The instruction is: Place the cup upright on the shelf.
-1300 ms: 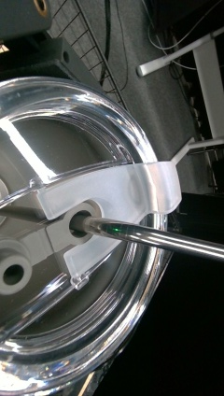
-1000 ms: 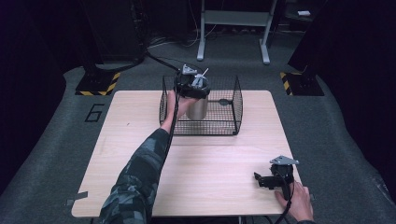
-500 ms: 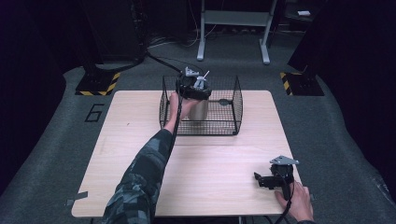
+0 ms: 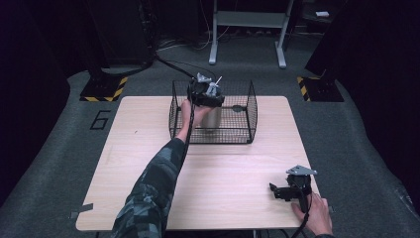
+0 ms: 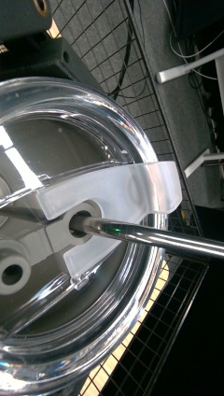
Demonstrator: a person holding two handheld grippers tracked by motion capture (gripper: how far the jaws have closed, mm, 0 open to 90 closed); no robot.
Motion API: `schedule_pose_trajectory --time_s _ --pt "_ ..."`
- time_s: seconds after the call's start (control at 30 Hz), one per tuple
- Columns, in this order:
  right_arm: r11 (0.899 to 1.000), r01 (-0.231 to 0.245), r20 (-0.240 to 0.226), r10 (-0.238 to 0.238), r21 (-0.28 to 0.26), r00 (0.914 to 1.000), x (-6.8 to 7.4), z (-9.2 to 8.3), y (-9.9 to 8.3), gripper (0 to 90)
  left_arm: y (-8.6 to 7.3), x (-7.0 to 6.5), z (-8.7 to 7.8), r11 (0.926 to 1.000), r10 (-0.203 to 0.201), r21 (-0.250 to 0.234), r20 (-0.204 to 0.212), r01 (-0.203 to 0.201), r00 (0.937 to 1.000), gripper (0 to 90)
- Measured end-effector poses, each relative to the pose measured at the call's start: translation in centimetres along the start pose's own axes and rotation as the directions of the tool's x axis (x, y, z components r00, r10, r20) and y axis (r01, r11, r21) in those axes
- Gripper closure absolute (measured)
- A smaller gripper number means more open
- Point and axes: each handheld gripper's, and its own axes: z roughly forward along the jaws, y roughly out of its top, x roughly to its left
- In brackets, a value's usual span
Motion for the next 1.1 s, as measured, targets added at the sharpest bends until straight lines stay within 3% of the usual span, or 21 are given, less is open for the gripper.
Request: schedule_pose_trajectory --time_s 1.1 --pt "1.0 0.006 0.0 -0.006 -0.002 1.0 0.0 0.0 0.0 0.0 -1.0 -0.2 2.1 0.9985 -0.008 0.053 -0.027 0.009 0.9996 3.7"
